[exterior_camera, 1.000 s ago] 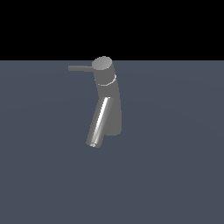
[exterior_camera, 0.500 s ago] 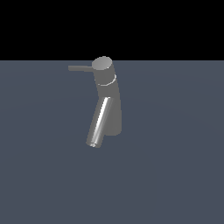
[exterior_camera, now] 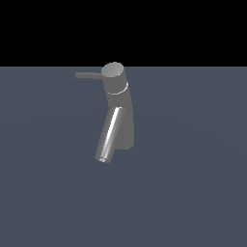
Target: Turn on the faucet by rotating a designated handle.
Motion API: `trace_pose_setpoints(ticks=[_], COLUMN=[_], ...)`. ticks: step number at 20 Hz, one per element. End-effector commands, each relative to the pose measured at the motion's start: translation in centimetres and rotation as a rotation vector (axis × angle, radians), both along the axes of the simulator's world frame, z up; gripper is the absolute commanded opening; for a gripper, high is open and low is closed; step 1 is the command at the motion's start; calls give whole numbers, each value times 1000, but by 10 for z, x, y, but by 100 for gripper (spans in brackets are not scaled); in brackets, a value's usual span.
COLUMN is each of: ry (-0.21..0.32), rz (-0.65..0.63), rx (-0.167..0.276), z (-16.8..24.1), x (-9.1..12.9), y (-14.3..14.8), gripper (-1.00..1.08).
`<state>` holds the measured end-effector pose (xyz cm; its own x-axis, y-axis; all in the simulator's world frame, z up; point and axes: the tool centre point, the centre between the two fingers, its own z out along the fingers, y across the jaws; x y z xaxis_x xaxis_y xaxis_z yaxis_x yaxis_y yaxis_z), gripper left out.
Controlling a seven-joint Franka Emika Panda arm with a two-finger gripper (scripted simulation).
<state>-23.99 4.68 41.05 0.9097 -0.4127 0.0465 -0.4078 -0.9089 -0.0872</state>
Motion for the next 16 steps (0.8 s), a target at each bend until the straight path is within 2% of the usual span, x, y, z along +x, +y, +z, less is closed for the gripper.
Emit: trace_pose_setpoints(ticks=[1, 16], ry=[-23, -159], rz=[-68, -462], rx=[15, 102], z=[-9, -55], x=[6, 55], y=[8, 46], gripper=[-100, -100])
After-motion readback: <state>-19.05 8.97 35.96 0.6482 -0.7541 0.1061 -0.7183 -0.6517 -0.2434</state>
